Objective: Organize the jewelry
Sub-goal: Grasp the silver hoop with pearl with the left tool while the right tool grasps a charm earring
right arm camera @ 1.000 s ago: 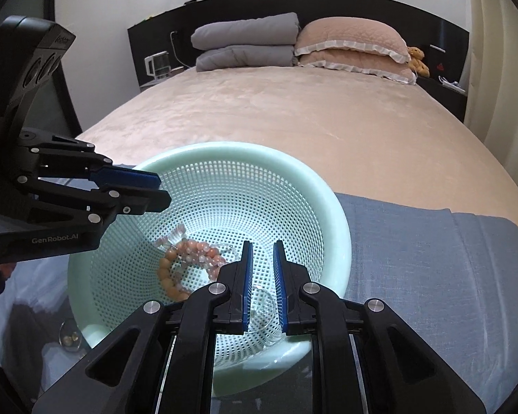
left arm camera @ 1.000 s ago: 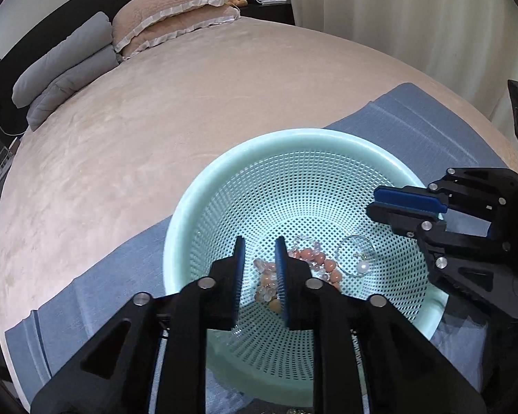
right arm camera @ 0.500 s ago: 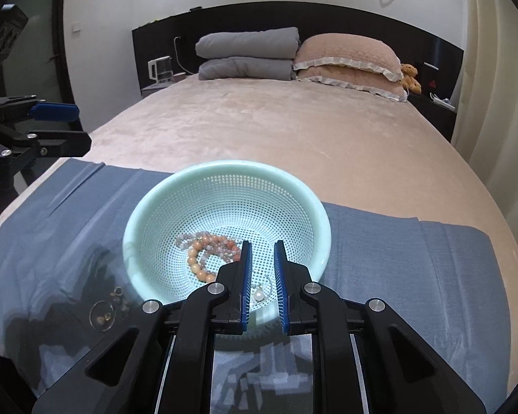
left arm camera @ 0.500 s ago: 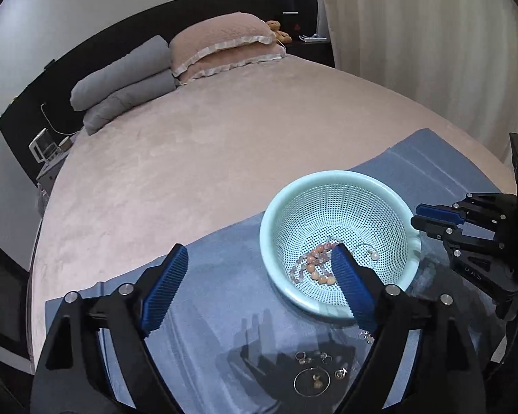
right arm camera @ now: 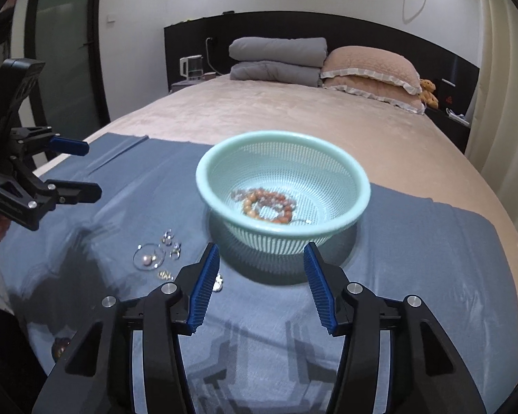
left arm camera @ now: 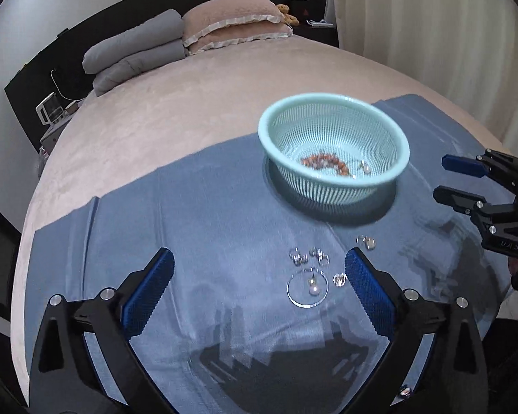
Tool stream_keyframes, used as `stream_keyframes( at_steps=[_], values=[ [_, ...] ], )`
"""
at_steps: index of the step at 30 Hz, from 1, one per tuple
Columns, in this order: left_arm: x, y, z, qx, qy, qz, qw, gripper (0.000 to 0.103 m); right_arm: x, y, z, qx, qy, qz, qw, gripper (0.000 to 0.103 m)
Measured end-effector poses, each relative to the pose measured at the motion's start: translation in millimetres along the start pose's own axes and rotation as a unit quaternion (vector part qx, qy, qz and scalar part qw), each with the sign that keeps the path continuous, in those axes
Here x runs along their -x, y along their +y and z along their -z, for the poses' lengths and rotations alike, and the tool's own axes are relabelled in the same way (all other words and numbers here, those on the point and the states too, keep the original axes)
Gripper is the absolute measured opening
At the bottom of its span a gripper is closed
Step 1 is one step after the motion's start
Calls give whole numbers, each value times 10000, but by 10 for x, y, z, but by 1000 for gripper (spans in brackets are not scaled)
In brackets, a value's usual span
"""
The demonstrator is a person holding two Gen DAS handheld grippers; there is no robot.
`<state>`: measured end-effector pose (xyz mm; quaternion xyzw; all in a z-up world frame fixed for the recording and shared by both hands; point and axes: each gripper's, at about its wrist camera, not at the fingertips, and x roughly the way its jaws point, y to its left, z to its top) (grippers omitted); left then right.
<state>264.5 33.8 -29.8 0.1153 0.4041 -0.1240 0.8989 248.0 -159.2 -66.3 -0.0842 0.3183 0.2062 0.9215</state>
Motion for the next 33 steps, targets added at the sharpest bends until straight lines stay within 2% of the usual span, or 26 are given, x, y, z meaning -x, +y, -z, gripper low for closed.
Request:
stream_keyframes(
  at_steps=[3, 6, 9, 12, 15, 19, 22, 27, 30, 32, 33],
  values=[
    [-139, -71, 262, -160, -207, -4, 9997, 97, -221, 59, 141, 102, 283, -114, 9995, 48],
    [-244, -157, 422, -383, -411, -99, 9984, 97, -414, 115, 228, 124, 389, -204, 9990, 48],
    [-447, -181, 494, -506, -344, -265, 9978, 97, -592, 161, 274, 163, 472, -270, 9984, 48],
    [-642, -128, 538, -399, -166, -48, 9991, 97, -758, 179, 277, 174, 582, -397, 9974, 48],
    [-776, -142, 602, -461, -73, -164, 9988, 97, -928, 210, 294, 40, 739, -543, 9958, 48],
    [-847, -92, 606, -180, -53, 98, 9998, 97, -993, 327, 318, 209, 723, -277, 9968, 48],
    [-891, -94, 597, -95, -57, 196, 9997, 97, -1000, 346, 342, 237, 705, -250, 9969, 47],
    [-875, -68, 579, -11, -135, 403, 9991, 97, -972, 362, 365, 267, 678, -413, 9965, 34],
    [-817, -184, 603, -219, -271, 587, 9977, 97, -949, 428, 378, 422, 672, -497, 9956, 22],
    [-811, -293, 601, -460, -297, 398, 9977, 97, -959, 463, 360, 544, 685, -514, 9948, 14],
    [-837, -329, 601, -504, -219, 356, 9979, 98, -960, 477, 363, 580, 696, -513, 9946, 13]
  ],
)
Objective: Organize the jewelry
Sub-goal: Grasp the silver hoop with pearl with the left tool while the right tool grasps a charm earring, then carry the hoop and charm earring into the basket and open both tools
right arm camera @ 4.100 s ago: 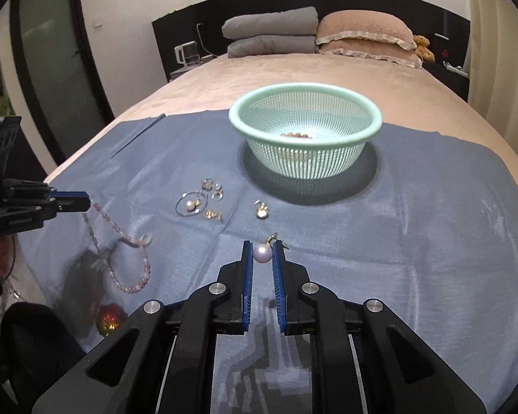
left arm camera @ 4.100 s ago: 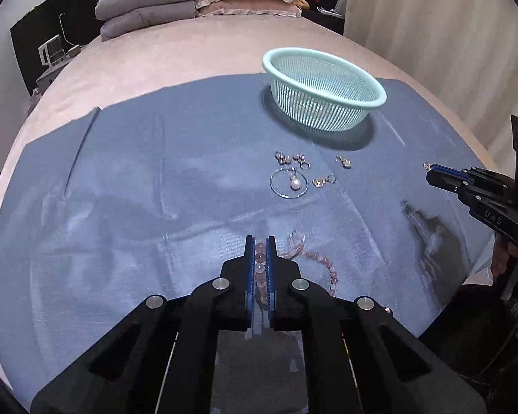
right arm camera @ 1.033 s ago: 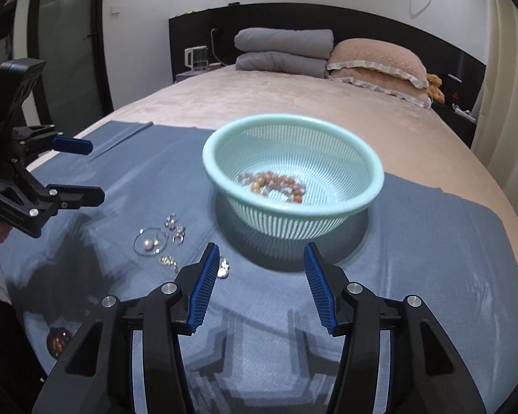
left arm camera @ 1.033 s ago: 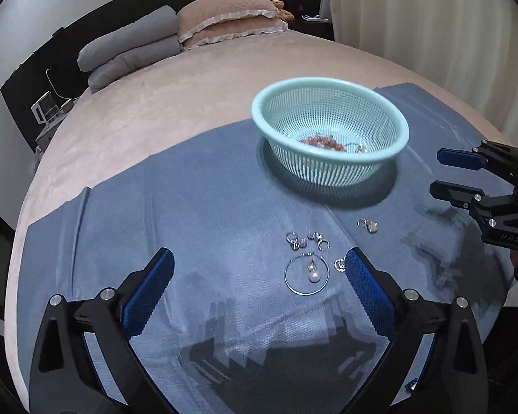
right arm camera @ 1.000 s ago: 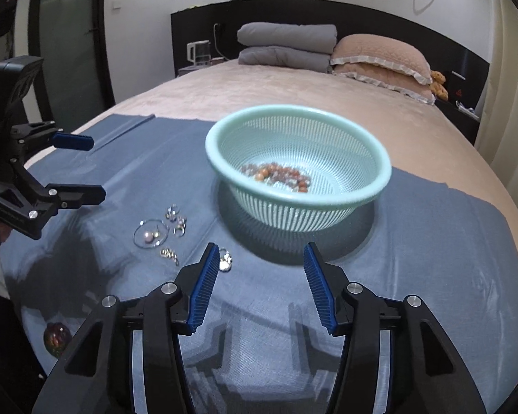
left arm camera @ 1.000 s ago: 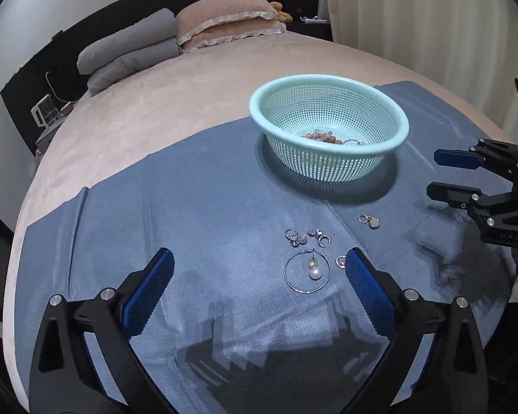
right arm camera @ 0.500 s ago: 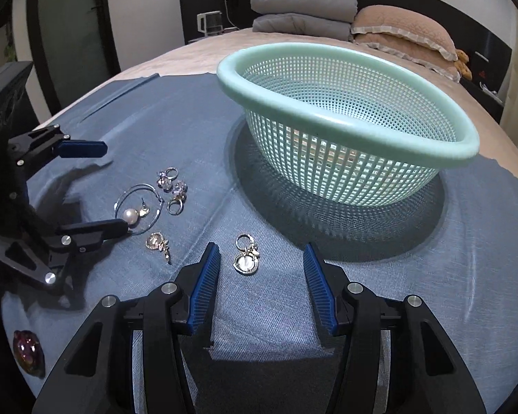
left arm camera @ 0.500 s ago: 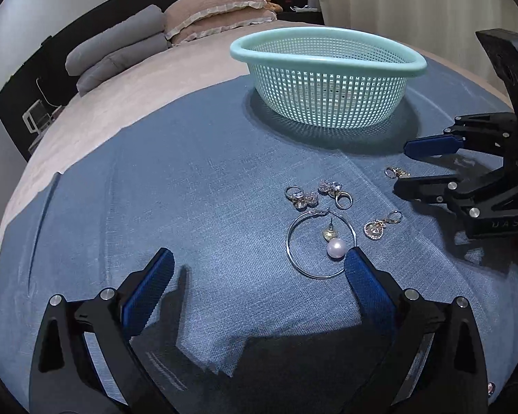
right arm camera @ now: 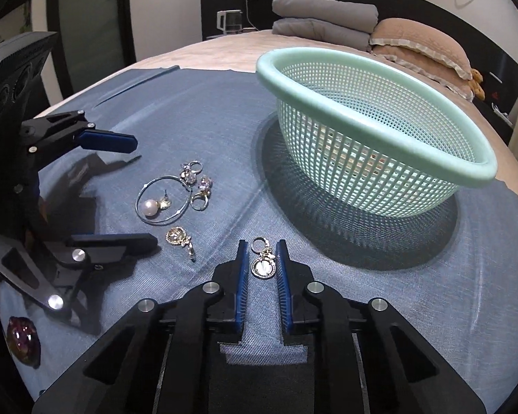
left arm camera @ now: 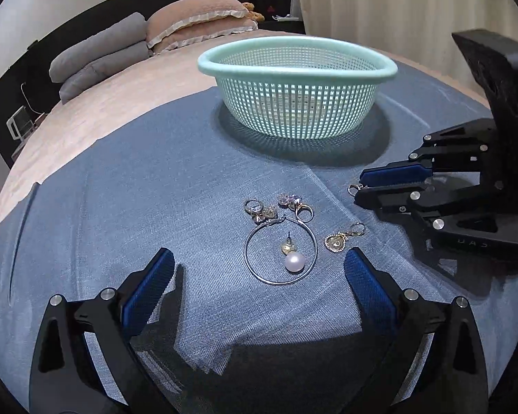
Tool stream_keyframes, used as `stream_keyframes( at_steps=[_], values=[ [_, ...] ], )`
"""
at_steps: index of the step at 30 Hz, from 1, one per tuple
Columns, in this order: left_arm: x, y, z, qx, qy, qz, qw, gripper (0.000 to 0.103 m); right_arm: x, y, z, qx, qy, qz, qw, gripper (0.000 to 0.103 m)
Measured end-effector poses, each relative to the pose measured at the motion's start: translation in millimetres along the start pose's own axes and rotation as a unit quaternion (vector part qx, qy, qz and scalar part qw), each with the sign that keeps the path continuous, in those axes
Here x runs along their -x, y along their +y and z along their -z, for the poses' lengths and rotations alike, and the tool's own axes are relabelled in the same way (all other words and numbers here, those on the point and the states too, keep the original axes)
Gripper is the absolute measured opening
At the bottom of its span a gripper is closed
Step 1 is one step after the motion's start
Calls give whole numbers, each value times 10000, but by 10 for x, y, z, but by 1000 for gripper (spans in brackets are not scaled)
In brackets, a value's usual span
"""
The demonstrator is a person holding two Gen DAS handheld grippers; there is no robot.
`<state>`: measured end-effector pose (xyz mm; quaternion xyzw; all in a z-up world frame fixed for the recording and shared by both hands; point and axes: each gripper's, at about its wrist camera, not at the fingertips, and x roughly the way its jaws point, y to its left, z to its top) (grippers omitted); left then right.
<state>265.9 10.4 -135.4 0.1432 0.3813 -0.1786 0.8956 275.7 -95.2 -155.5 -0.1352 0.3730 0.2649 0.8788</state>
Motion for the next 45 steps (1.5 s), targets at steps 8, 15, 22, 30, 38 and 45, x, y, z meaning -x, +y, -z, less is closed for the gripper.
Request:
stream_keyframes(
  at_steps=[8, 15, 22, 30, 38, 45],
  values=[
    [-162, 157, -87, 634, 175, 20, 9978, 85, 5, -45, -2, -111, 14, -133, 9998, 13],
    [-81, 161, -71, 520, 147, 82, 9985, 45, 24, -83, 9, -233, 5, -219, 9995, 13],
    [171, 190, -1, 781, 218, 298, 9963, 45, 173, -95, 60, -384, 81, -90, 9992, 13],
    [813, 167, 57, 1129, -173, 321, 9929, 45, 645, -112, 287, -968, 20, -39, 9953, 13],
    [1403, 73, -93, 794, -532, 37, 9954, 45, 1403, -144, 188, -916, -570, 394, 9934, 13],
    [1893, 112, -671, 269, -1101, -392, 9928, 45, 1967, -313, -240, -489, -1169, 826, 9885, 13]
  ],
)
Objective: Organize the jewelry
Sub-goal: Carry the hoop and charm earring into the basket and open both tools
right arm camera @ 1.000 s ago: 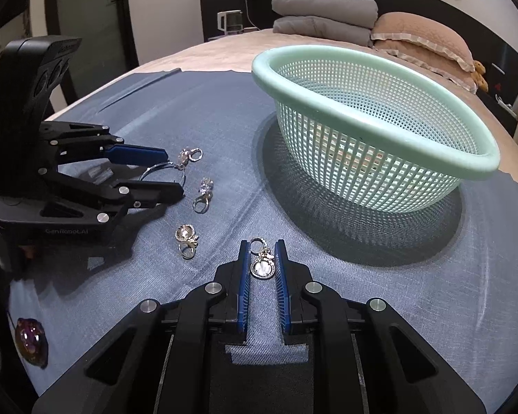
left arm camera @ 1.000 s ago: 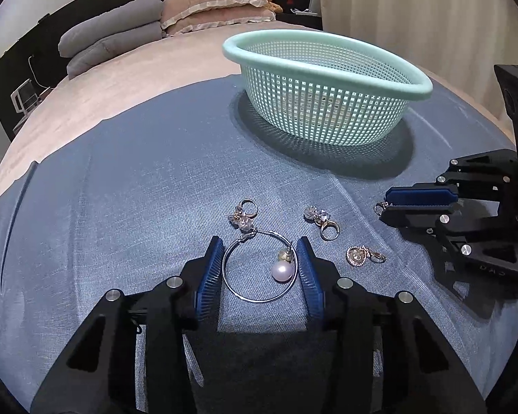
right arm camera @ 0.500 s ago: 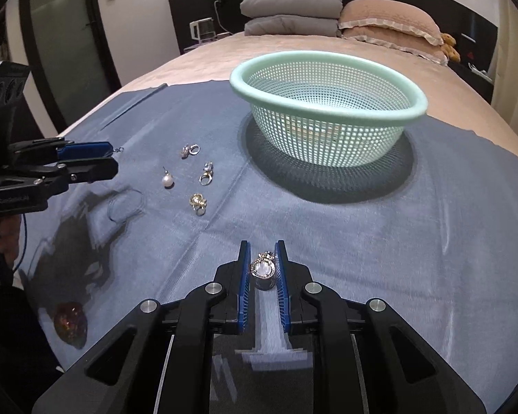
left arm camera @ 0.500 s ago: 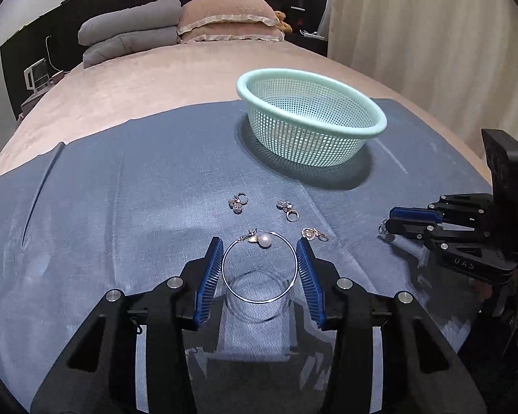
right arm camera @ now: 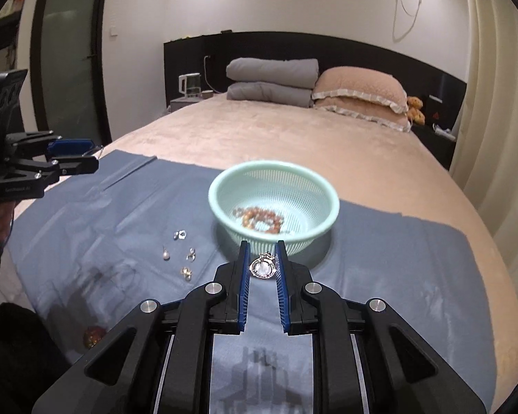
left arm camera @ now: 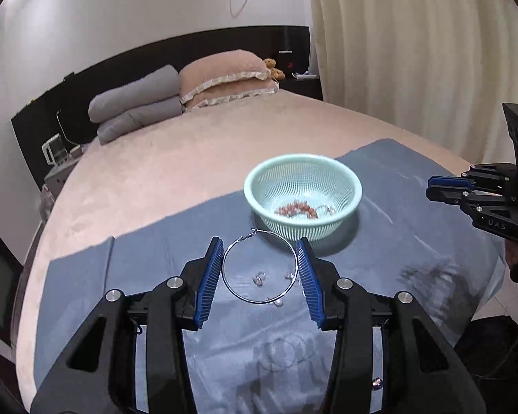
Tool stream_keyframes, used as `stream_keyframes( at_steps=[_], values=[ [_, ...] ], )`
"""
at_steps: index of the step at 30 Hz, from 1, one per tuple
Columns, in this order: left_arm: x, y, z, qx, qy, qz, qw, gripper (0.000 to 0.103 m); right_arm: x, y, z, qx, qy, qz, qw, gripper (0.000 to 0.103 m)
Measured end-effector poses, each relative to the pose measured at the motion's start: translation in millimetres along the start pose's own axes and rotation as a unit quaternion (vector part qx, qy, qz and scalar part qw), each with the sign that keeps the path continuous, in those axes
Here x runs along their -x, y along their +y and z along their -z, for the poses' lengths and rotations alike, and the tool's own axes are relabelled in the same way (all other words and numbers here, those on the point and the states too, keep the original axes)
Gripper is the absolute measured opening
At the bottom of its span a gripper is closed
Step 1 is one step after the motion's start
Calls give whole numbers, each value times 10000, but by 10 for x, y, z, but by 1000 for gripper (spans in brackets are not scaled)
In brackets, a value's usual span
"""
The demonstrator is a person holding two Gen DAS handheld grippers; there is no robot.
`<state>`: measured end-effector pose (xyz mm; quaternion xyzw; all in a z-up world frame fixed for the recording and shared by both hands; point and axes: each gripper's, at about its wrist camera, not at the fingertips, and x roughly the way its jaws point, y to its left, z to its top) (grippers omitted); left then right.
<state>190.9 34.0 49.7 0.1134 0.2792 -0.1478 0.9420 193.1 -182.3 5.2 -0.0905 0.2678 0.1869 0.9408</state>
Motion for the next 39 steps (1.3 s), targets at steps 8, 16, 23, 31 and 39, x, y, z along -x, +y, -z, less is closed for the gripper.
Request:
stream_keyframes(
  at_steps=[8, 16, 23, 31, 39],
  values=[
    [45, 180, -750, -103, -522, -21, 9986, 45, 97, -251, -672, 458, -544, 182, 9973, 13],
    [-508, 336, -1440, -314, -518, 11, 9982, 45, -340, -518, -1380, 938, -746, 515, 9915, 13],
    [-1527, 171, -1363, -284, 128, 498, 9983, 45, -1285, -657, -1188, 759, 86, 408, 9962, 13],
    [-2447, -245, -852, -675, 1013, 873, 9887, 45, -1988, -620, -619, 339, 745, -339, 9961, 13],
    [-2669, -275, -567, -751, 1318, 999, 9834, 45, -2175, -483, -406, 470, 991, -384, 9932, 14]
  ],
)
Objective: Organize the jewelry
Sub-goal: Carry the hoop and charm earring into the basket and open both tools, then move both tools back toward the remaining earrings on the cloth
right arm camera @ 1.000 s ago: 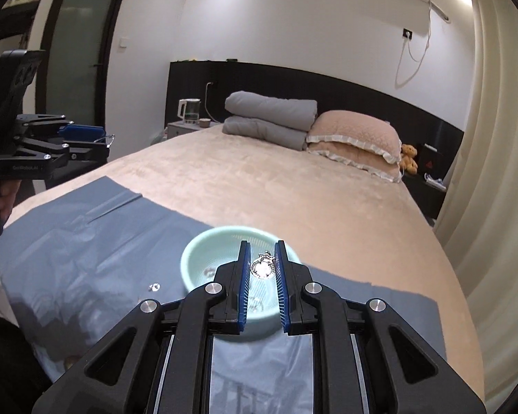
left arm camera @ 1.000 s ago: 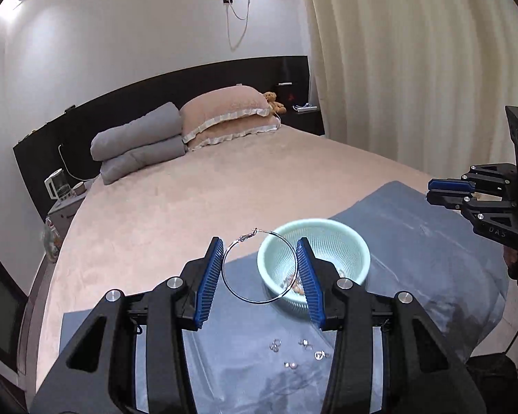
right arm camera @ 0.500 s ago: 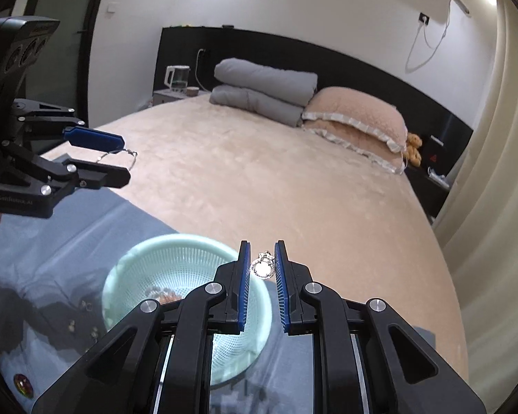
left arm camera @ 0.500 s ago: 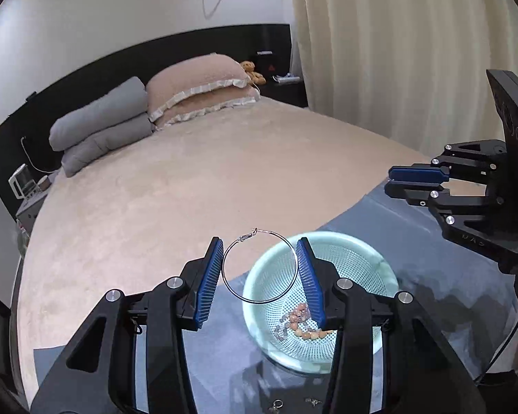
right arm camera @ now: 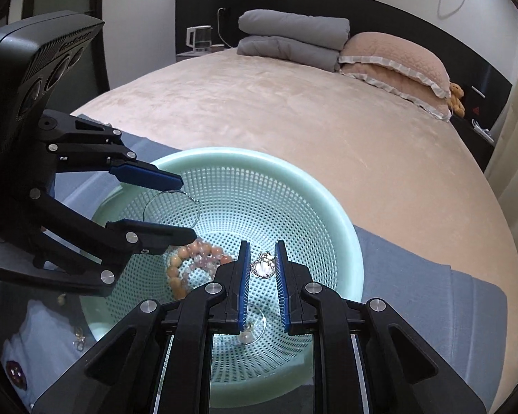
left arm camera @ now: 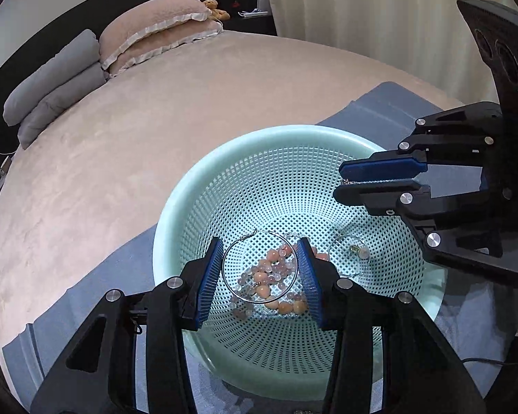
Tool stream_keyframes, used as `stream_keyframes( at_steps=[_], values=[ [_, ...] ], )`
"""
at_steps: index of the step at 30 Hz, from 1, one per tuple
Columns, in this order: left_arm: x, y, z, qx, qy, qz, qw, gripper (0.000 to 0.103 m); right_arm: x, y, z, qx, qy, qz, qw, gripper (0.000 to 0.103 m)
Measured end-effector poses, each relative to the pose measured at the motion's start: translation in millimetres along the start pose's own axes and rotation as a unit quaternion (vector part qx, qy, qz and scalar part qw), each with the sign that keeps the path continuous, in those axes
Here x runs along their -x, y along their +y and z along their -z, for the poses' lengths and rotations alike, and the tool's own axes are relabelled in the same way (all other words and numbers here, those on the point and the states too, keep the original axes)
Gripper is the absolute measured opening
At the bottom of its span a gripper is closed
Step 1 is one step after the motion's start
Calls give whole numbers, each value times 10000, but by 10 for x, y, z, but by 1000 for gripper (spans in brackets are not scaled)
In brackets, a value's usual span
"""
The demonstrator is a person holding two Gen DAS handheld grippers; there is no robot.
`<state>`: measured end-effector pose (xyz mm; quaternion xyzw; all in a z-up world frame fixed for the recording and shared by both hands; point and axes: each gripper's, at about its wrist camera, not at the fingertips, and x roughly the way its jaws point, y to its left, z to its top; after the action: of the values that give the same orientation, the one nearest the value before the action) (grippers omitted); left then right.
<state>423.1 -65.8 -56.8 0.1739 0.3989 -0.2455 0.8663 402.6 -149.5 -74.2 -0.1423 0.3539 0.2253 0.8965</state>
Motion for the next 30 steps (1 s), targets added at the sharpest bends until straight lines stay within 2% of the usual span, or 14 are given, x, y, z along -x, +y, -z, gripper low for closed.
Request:
stream_keyframes(
  at_steps=[11, 14, 16, 21, 24, 27, 30],
  values=[
    [194, 0, 62, -114, -76, 31, 9999, 46, 222, -46, -70, 81, -79, 307, 9995, 15],
    [334, -15, 56, -137, -138, 31, 9998, 54, 377, -33, -113, 95, -139, 389, 9991, 15],
    [446, -36, 40, -177, -172, -13, 9997, 67, 517, -11, -143, 144, -189, 445, 9987, 15],
    [845, -50, 11, -247, -324, -287, 9988, 68, 938, 39, -183, 321, -356, 560, 9973, 15],
    [1163, -21, 29, -294, -431, -544, 9972, 77, 1225, 64, -211, 407, -493, 698, 9955, 15],
    [1499, 31, 66, -246, -514, -698, 9959, 79, 1518, 87, -233, 403, -649, 774, 9941, 15],
    [1812, 72, 149, -221, -623, -833, 9943, 83, 1783, 137, -218, 415, -823, 772, 9927, 23]
  ],
)
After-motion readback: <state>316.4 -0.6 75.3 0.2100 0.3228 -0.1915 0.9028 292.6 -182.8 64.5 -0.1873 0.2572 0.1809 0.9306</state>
